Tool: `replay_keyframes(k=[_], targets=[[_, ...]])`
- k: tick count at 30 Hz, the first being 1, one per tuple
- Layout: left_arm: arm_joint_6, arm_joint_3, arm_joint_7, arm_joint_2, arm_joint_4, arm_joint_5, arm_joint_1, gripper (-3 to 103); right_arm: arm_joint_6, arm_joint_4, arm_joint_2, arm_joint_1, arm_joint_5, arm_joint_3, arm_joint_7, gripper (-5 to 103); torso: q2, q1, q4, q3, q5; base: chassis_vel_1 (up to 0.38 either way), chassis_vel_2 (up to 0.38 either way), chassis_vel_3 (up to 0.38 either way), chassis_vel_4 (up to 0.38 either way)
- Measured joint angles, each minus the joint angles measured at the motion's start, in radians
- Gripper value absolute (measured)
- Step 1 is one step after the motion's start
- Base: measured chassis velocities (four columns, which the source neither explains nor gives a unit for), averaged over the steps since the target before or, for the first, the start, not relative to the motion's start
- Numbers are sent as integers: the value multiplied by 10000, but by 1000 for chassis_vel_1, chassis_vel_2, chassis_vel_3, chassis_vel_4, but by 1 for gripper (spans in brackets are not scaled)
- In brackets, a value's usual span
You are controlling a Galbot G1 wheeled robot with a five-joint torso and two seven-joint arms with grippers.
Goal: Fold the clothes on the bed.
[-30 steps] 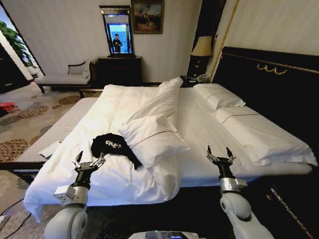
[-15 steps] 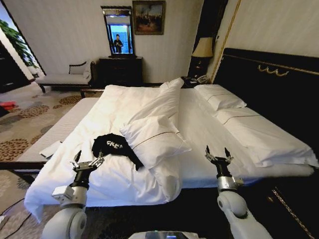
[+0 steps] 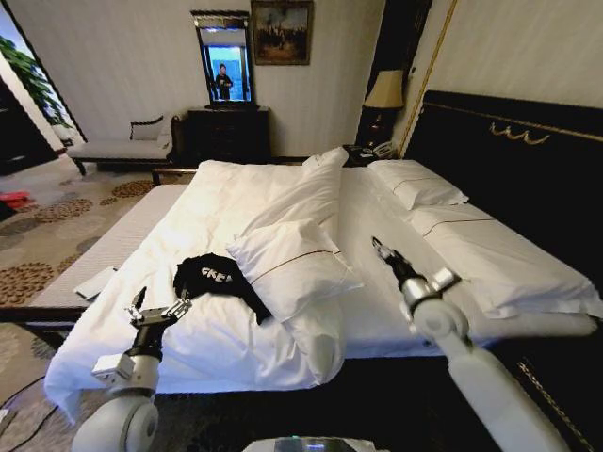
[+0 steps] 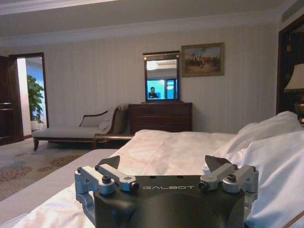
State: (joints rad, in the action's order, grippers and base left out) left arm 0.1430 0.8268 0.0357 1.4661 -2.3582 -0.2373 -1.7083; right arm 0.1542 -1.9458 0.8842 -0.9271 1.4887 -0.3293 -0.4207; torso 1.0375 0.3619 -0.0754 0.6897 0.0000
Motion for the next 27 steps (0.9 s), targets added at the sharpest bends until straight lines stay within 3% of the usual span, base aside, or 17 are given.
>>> replay_keyframes(k=[4,10,18,27], targets=[[36,61,15,2,63,-15,-57,100,591,1073,283,2025,1105,1321,-419,100,0,-1,2,-1,-1,0,0,0,0],[419,153,280,-22,94,-1077,34,100,953,2485,906,3559,1124,2573,-598,100,0,1,-2,0,0,0,0,0,0],[449,164,338,-19,253,-1156,193,100,1303,3676,1597,4387,776,3638,-696,100,0,-2,-1,-1,0,0,0,0,0],[443,204,350,-98,629,-1127,387,100,1295,4428,2448,4895,660,4064,-605,100,0,-1,-3,-1,-1,0,0,0,0]])
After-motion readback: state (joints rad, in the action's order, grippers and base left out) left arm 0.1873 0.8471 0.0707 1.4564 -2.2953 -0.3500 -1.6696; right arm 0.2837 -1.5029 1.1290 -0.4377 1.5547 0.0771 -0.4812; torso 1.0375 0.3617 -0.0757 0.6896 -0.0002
